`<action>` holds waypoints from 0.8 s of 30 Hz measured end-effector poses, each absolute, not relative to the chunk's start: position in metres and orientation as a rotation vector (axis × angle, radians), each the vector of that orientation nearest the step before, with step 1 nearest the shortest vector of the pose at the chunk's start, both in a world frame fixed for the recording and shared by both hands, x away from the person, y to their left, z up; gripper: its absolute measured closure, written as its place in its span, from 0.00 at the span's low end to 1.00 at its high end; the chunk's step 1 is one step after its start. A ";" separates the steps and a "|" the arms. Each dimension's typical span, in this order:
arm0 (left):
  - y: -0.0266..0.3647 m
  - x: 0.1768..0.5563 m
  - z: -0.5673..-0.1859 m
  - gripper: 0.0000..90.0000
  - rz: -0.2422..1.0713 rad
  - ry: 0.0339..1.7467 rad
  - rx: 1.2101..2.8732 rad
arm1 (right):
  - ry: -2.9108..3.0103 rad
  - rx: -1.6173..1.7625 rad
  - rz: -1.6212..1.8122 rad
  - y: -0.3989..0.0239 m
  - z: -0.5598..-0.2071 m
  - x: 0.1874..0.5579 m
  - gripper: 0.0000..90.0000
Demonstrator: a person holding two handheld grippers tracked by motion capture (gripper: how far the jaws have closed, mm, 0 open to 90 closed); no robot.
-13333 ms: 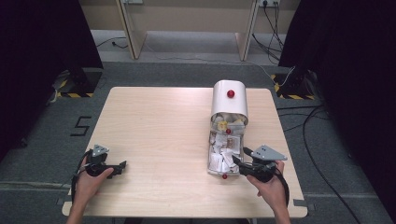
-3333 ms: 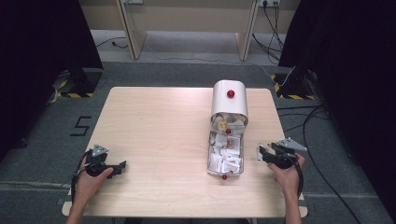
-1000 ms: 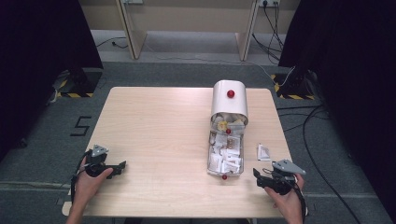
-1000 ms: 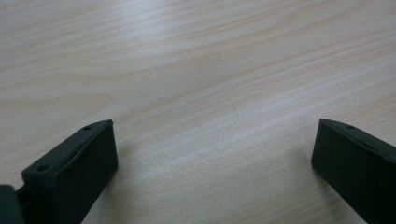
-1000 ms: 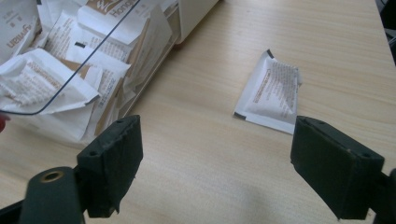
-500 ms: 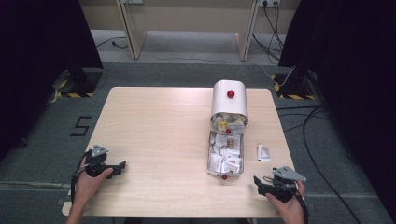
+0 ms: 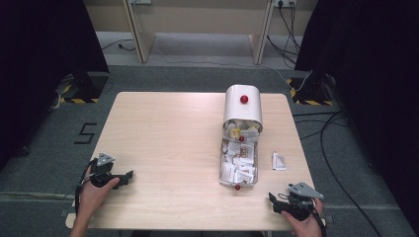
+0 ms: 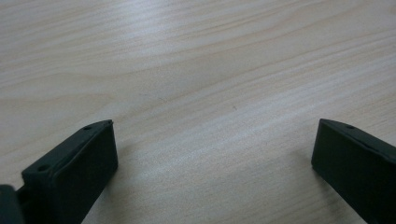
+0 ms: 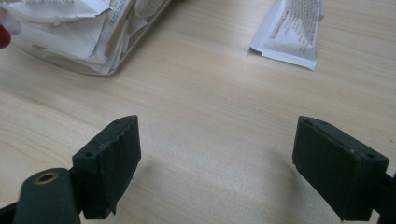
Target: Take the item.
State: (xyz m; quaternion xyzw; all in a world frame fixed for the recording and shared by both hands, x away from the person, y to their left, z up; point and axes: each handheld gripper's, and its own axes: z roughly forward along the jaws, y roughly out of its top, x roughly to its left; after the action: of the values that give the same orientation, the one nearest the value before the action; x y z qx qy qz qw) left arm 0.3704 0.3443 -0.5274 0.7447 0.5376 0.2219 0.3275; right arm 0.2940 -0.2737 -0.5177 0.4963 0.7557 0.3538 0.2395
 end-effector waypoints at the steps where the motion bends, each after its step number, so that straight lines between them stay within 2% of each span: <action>1: 0.344 0.370 -0.527 0.00 0.581 1.408 1.950 | 2.070 1.367 0.969 -0.274 -0.518 0.293 0.18; 24: 0.344 0.370 -0.527 0.00 0.581 1.408 1.950 | 2.035 1.346 1.003 -0.279 -0.528 0.283 0.16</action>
State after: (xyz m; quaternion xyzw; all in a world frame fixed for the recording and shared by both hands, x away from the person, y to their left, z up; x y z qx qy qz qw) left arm 0.3703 0.3443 -0.5275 0.7445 0.5377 0.2220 0.3276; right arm 0.2831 -0.2789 -0.5276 0.4942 0.7471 0.3682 0.2493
